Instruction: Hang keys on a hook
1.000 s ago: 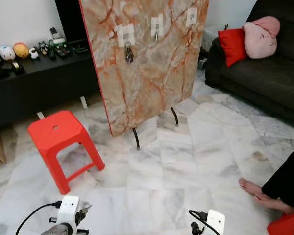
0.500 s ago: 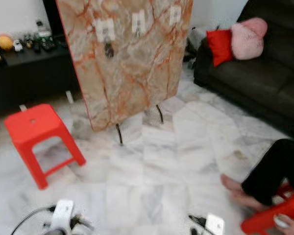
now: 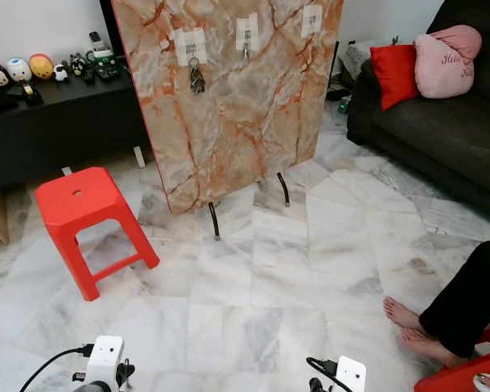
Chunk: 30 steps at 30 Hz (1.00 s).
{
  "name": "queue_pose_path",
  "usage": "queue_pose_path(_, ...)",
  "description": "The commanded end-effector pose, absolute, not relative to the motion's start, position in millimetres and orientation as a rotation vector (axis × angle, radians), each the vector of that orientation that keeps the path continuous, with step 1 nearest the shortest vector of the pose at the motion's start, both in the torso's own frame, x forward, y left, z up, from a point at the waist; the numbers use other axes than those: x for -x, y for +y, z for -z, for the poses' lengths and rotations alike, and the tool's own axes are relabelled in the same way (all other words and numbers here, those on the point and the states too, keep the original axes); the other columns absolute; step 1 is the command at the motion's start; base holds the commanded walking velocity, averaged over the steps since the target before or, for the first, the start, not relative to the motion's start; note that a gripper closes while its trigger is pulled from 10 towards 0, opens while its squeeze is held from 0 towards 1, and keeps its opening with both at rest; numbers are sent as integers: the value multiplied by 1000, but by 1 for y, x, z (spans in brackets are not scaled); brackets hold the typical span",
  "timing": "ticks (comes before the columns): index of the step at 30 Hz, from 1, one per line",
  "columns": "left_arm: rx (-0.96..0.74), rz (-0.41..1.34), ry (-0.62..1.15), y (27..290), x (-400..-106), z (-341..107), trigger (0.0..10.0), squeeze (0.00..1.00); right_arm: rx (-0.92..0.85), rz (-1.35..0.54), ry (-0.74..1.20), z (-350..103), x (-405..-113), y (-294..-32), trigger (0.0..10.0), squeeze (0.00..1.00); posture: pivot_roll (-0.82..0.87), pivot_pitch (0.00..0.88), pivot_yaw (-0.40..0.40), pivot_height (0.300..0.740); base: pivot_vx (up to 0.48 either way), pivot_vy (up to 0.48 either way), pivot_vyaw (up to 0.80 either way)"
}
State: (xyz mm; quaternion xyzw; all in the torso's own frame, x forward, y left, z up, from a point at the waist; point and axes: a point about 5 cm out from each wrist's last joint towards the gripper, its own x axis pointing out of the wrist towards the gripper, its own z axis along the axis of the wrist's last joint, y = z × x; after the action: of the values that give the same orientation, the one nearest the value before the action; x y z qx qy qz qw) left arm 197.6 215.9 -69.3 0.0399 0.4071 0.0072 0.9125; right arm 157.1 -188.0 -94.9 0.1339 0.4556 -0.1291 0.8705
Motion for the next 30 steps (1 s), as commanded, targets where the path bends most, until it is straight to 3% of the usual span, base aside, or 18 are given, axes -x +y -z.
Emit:
queue_pose_path(1, -78, -9, 849, 215, -197, 70, 10000, 0, -280, 279, 940, 94, -157, -190, 10000, 0, 17, 0, -57, 740, 0, 0, 0)
queue_pose_path(30, -82, 8, 851, 211, -195, 72, 10000, 0, -319, 296, 946, 97, -151, -188, 10000, 0, 2, 0, -52, 740, 250, 0, 0)
